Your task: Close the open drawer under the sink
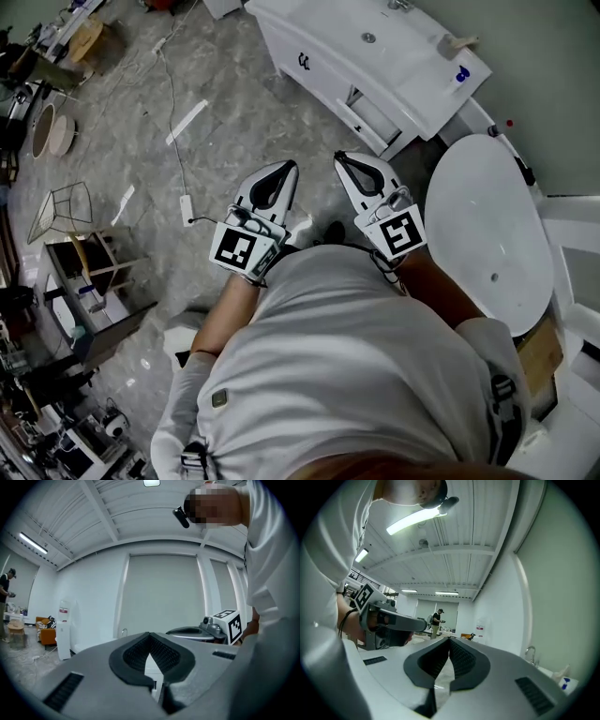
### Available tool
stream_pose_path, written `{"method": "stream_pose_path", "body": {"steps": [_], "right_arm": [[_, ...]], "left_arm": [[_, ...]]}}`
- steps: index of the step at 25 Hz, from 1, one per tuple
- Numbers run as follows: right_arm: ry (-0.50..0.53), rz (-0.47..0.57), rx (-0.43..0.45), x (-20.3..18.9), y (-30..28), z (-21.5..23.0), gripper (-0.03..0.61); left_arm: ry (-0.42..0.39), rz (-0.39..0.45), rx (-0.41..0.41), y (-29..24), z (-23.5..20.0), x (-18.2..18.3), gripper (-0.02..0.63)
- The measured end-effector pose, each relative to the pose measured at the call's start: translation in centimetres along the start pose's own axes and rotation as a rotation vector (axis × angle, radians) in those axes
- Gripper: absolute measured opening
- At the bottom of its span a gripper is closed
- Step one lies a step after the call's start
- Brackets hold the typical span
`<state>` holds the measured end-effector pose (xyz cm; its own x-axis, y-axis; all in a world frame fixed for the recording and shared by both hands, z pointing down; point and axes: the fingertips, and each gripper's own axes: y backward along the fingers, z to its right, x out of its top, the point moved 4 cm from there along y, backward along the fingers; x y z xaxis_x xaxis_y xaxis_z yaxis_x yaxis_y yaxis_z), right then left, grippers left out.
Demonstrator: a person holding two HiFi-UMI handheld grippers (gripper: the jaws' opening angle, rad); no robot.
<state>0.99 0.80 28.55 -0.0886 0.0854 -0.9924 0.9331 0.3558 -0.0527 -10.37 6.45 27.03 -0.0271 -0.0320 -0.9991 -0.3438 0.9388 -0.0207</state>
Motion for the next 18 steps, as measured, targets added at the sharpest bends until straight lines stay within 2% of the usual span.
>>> {"method": "stream_pose_path", "body": {"steps": [5, 9, 11, 18], "right_arm": [[-0.021, -0.015, -0.136, -0.8, 2.3, 4.3, 0.025], [-0.046, -0.029, -0.265, -1.1, 3.9, 7.3, 0.025], [-0.057, -0.033, -0.329, -1.1, 4.5, 8.5, 0.025], [-0.077, -0.067, -0.524, -1.6, 3.6, 11.0, 0.025]], "left_arm": [[-0.008, -0.014, -0.14, -5.3, 1.0, 0.1, 0.009], [0.033, -0.019, -0.272, -9.5, 1.1, 0.3, 0.008], [0.029, -0.022, -0.333, -11.2, 1.1, 0.6, 0.008], [0.017, -0.047, -0.499, -16.0, -1.5, 0.1, 0.008]]}}
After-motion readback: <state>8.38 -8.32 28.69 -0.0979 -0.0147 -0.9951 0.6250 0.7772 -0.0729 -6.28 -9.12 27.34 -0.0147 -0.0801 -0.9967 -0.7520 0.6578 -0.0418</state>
